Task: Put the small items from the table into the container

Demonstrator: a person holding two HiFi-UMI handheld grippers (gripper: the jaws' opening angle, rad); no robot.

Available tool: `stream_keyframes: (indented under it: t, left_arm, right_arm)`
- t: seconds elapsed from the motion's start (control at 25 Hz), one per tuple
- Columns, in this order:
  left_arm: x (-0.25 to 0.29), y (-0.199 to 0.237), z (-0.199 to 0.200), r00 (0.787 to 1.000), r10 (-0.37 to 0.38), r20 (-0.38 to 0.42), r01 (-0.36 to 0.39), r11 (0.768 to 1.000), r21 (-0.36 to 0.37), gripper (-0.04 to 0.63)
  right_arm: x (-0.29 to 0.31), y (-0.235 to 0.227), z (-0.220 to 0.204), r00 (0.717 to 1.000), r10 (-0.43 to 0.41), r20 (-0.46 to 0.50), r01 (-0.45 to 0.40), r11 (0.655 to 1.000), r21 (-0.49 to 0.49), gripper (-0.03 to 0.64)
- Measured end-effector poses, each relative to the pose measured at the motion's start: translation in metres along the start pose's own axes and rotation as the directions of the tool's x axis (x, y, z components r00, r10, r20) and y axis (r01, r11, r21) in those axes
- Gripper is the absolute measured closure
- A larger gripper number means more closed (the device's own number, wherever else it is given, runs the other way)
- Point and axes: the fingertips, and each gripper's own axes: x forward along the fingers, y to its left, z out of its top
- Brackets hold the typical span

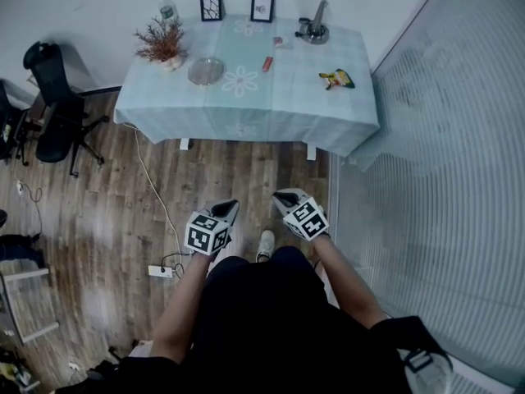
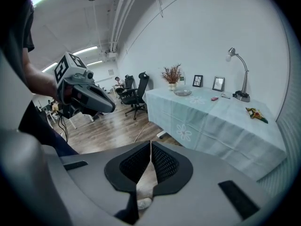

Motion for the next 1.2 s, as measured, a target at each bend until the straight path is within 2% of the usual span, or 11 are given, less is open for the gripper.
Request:
stream_keyframes:
  t: [0.44,0.76,1.2]
  left_arm:
    - [0.029,0.006,0.015,1.000,0.007,-0.014,-0.007,1.000,-0.019,0.592]
    - [0.047,0.029,0.028,0.999,-0.032,-0.021,0.031,0.999,-0.031,0.592]
    - [0.071,0.104,0.077,0.991,-0.123,-0.057,0.123,0.992,-0.015,0.592]
  right_arm:
    - [0.004,-0.039,0.002,0.999,0.015,-0.028,-0.015,1.000,-0.014,0.586]
    - [0.014,-0.054,0.006,0.997,-0.005,-0.071,0.004,1.000,-0.001,0.586]
    - [0.079,-0.094,0.074,0.994,-0.048,-0.095,0.050,0.998,0.026,0.586]
